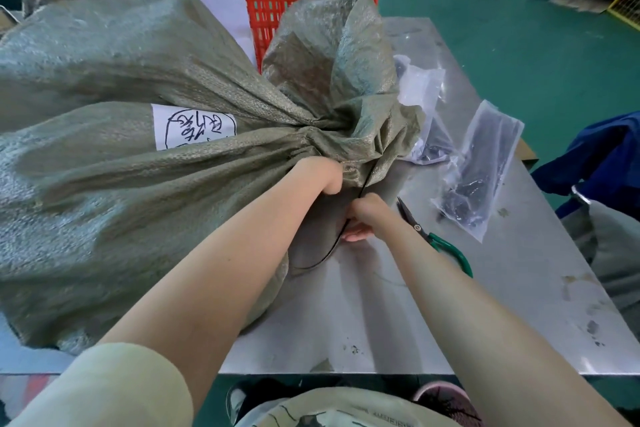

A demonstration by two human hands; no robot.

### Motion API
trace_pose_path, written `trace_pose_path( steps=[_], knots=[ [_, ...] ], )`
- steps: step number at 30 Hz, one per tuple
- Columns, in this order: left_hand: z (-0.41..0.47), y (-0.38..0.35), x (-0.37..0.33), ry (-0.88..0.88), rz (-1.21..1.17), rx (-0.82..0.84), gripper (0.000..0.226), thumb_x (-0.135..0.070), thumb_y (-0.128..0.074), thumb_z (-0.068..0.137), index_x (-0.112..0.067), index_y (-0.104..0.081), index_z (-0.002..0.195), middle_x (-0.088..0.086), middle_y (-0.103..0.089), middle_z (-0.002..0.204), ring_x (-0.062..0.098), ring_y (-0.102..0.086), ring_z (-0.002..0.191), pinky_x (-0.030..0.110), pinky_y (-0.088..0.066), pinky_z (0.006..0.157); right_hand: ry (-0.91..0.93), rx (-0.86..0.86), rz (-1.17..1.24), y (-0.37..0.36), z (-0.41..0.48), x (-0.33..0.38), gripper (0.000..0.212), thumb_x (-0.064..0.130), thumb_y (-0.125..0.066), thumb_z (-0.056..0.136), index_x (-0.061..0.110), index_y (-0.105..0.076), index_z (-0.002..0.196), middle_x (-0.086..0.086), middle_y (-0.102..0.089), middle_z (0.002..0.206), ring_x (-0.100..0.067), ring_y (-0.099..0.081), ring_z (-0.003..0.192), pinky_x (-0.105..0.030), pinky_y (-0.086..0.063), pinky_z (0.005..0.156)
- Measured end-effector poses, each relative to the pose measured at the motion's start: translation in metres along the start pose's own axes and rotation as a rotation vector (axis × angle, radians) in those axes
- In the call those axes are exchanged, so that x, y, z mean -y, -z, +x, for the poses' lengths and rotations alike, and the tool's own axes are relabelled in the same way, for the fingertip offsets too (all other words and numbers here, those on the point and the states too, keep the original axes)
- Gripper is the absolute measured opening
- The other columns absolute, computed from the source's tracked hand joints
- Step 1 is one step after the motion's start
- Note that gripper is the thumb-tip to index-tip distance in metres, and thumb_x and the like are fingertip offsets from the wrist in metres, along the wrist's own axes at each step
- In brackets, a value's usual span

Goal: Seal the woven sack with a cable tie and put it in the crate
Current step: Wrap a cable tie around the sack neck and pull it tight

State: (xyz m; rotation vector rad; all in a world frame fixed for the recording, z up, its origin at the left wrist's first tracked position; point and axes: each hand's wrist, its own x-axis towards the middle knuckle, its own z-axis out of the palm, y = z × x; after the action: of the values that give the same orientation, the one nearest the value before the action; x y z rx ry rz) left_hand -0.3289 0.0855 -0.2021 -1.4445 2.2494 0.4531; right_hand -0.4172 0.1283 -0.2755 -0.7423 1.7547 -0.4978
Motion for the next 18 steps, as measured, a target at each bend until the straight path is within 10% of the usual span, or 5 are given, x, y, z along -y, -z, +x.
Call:
trace_pose_path(
  steps=[4, 7, 11, 14, 18],
  knots=[
    [0.004, -0.008, 0.000, -0.039, -0.060, 0.022, 0.050, -0.006, -0.033, 0.094, 0.000, -0.032, 0.143, 0.017, -0.033, 0.152, 0.029, -0.035, 0.139, 0.032, -0.030, 0.112, -0.120, 0.403, -0.454, 0.004, -0.020, -0.004, 0.027, 0.006, -0.037, 0.098, 0.002, -0.060, 0.114, -0.008, -0.074, 0.101, -0.021, -0.067, 0.095, -0.029, -0.052, 0.088],
    [-0.002, 0.001, -0.003, -0.065, -0.207, -0.044, 0.054, -0.003, -0.032, 0.095, -0.004, -0.022, 0.147, 0.014, -0.023, 0.156, 0.027, -0.026, 0.143, 0.027, -0.023, 0.113, -0.133, 0.431, -0.598, 0.003, -0.023, -0.009, 0.035, 0.002, -0.031, 0.099, 0.007, -0.053, 0.127, -0.014, -0.057, 0.136, -0.025, -0.054, 0.127, -0.026, -0.049, 0.087],
    [-0.003, 0.014, -0.002, -0.027, -0.375, -0.132, 0.040, -0.002, -0.035, 0.093, 0.002, -0.049, 0.130, 0.020, -0.051, 0.138, 0.031, -0.050, 0.123, 0.033, -0.042, 0.095, -0.095, 0.342, -0.576, -0.005, -0.013, -0.002, 0.036, 0.003, -0.032, 0.098, 0.005, -0.058, 0.122, -0.011, -0.065, 0.122, -0.016, -0.065, 0.091, -0.023, -0.050, 0.081],
    [-0.001, 0.017, 0.001, -0.033, -0.610, -0.026, 0.032, -0.002, -0.037, 0.094, 0.000, -0.059, 0.117, 0.017, -0.064, 0.113, 0.030, -0.062, 0.097, 0.025, -0.047, 0.062, 0.002, 0.218, -0.385, -0.008, -0.006, 0.010, 0.025, 0.003, -0.039, 0.094, 0.003, -0.058, 0.078, -0.010, -0.064, 0.078, -0.013, -0.048, 0.054, -0.020, -0.041, 0.054],
    [-0.005, 0.028, 0.003, -0.049, -0.679, -0.249, 0.029, -0.002, -0.046, 0.085, 0.005, -0.071, 0.097, 0.012, -0.070, 0.083, 0.017, -0.066, 0.059, 0.031, -0.057, 0.069, 0.131, 0.091, -0.214, -0.012, 0.003, 0.021, 0.028, 0.006, -0.043, 0.091, 0.005, -0.054, 0.065, -0.013, -0.054, 0.068, -0.016, -0.037, 0.045, -0.023, -0.034, 0.043]
  ],
)
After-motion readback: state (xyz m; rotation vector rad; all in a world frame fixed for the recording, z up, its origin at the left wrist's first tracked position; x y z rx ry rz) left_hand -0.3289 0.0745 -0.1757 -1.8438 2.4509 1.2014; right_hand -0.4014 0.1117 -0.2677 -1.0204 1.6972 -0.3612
